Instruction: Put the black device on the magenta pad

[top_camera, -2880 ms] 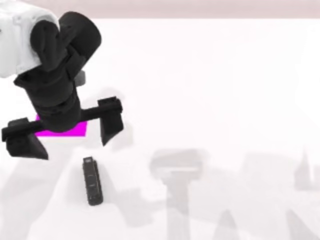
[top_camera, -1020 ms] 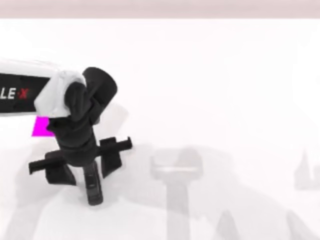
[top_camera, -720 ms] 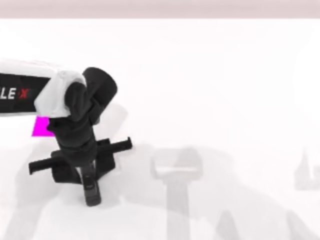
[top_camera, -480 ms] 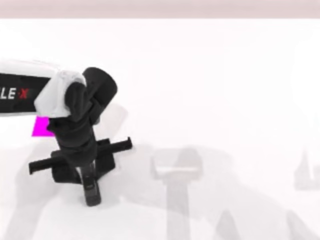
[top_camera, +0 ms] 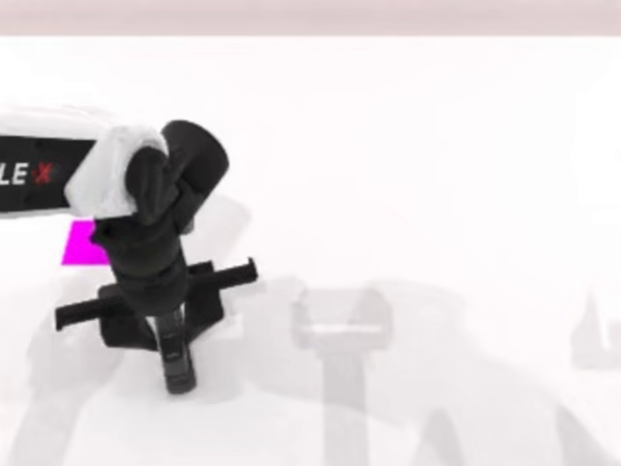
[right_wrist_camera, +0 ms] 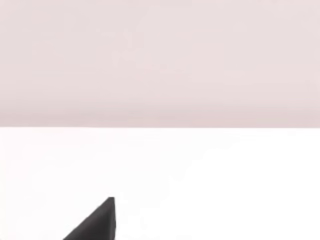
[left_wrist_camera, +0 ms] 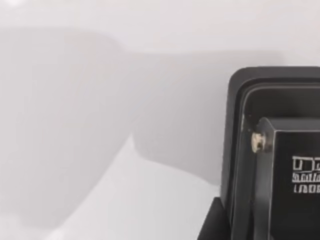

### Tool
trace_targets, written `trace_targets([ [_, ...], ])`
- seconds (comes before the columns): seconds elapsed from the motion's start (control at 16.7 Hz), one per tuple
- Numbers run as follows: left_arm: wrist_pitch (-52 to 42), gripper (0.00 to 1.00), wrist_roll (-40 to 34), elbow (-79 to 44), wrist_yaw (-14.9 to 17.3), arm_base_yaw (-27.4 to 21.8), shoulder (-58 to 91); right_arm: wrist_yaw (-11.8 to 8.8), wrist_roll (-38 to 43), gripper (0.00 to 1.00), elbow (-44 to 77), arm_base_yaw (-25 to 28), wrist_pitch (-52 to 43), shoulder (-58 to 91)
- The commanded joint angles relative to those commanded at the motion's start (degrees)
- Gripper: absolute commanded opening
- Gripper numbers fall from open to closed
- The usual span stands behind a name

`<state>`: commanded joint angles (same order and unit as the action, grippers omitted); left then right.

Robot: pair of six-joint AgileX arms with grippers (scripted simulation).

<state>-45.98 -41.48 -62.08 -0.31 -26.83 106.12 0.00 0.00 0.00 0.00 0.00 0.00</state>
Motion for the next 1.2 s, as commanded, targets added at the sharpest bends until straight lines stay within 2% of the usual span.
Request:
trace_targets([
  [0.48,-19.21,0.0,-0.34,-11.84,-0.01,0.81,-6.72,0.0,0.0,1.0,0.0,0.0,0.0,0.0],
  [0.9,-20.29,0.0,-0.97,-13.16,-0.02,0.86,-6.62,0.0,0.0,1.0,0.0,0.0,0.0,0.0],
  [1.02,-21.22,0.0,-4.18,-15.82,-0.02,1.96,-4.59,0.0,0.0,1.0,0.0,0.0,0.0,0.0],
  [1.2,-23.32,0.0,-13.54,-22.08,-0.02,5.0,0.16,0.0,0.0,1.0,0.0,0.0,0.0,0.0],
])
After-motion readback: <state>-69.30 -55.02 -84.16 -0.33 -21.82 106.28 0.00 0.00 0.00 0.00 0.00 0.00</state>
